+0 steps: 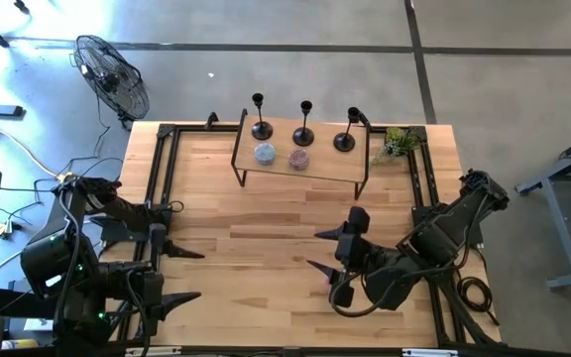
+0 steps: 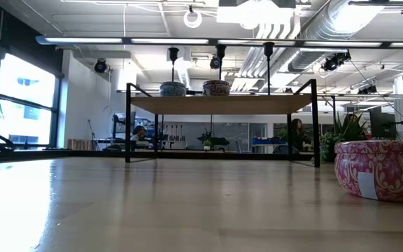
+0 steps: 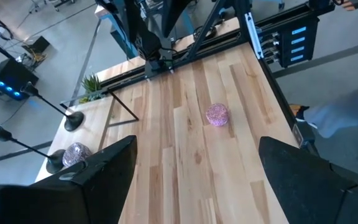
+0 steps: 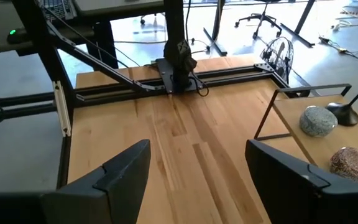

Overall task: Pick & Place candle stick holders
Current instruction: Put the pink scented candle on the shelf

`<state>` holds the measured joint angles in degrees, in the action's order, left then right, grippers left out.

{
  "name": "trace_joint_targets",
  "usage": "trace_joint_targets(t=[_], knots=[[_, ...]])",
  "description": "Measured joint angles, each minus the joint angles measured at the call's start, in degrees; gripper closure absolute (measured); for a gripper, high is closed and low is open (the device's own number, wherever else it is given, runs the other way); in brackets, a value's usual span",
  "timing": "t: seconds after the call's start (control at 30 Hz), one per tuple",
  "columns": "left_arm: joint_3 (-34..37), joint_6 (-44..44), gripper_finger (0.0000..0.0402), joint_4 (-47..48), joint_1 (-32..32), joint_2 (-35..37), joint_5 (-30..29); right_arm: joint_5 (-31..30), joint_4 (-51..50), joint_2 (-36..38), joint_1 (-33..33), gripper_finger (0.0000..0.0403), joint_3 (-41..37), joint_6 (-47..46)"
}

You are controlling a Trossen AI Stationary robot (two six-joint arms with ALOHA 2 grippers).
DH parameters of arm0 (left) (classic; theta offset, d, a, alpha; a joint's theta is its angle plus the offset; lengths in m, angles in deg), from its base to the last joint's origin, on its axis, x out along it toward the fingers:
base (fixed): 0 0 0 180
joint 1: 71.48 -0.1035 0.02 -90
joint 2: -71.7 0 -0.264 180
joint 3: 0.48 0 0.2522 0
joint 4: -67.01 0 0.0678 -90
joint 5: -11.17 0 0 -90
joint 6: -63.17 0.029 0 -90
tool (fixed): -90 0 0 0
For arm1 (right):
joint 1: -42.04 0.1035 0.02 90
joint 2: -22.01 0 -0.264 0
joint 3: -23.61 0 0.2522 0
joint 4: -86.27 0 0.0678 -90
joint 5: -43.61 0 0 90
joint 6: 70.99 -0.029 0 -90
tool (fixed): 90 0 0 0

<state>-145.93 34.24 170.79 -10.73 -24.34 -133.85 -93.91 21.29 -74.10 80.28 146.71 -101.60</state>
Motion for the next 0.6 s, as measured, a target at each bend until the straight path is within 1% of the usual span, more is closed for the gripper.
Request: trace_joint_targets(t=[0.5,0.6], knots=[[0.0,-0.2,0.0071,0.0,0.0,0.0,0.0,-0.2,-1.1,-0.4,-0.8,0.0137,0.0,0.4],[0.1,-0.2,0.0071,0.0,0.0,0.0,0.0,2.5,-1.3,-0.7,-1.4,0.0135,0.0,0.5]])
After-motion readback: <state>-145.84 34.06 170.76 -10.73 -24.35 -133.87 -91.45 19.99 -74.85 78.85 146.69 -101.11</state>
